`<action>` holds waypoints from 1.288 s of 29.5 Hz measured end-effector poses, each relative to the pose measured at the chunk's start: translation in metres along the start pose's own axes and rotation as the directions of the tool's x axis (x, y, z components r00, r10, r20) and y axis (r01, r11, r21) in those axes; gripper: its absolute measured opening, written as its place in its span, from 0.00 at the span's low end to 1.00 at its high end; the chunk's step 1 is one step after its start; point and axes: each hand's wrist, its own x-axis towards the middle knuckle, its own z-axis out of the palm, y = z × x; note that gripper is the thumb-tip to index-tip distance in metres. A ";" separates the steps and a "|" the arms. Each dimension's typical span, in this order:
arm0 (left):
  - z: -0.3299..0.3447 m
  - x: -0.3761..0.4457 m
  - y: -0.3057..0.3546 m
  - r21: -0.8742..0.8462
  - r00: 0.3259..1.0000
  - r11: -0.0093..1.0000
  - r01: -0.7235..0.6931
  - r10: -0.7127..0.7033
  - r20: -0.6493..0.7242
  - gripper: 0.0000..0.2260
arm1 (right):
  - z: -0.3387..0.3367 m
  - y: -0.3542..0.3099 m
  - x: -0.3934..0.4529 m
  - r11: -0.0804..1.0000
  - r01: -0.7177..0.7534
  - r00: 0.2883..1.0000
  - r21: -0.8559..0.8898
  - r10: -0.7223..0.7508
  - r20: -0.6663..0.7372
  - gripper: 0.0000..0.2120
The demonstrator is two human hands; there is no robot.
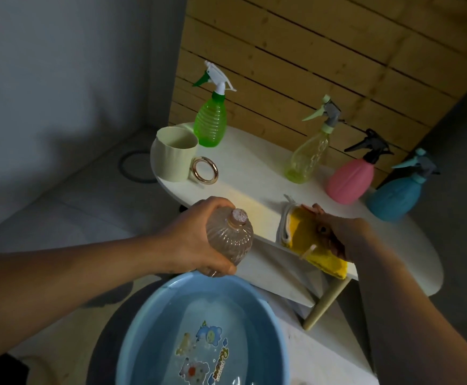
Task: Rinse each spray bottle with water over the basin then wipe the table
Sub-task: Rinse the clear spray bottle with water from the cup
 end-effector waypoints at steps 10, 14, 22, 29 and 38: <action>0.001 -0.001 -0.008 -0.003 1.000 1.000 0.000 0.000 -0.008 0.45 | 0.027 -0.059 -0.079 0.609 0.389 0.894 0.691 -0.430 -0.124 0.14; -0.001 0.004 -0.006 0.014 0.999 0.999 -0.038 0.038 0.036 0.38 | 0.036 -0.072 -0.099 0.408 0.473 0.802 0.781 -0.567 -0.190 0.14; -0.008 0.003 -0.014 0.013 1.000 1.000 -0.007 0.007 -0.008 0.40 | 0.042 -0.063 -0.120 0.242 0.682 0.602 0.690 -0.722 -0.342 0.12; -0.011 0.005 -0.017 -0.016 1.000 1.000 0.014 -0.014 -0.015 0.38 | 0.051 -0.046 -0.121 0.225 0.711 0.520 0.666 -0.805 -0.285 0.12; -0.008 -0.006 -0.001 0.007 0.999 1.000 0.017 -0.017 -0.030 0.38 | 0.044 -0.030 -0.123 0.195 0.733 0.446 0.652 -0.861 -0.244 0.12</action>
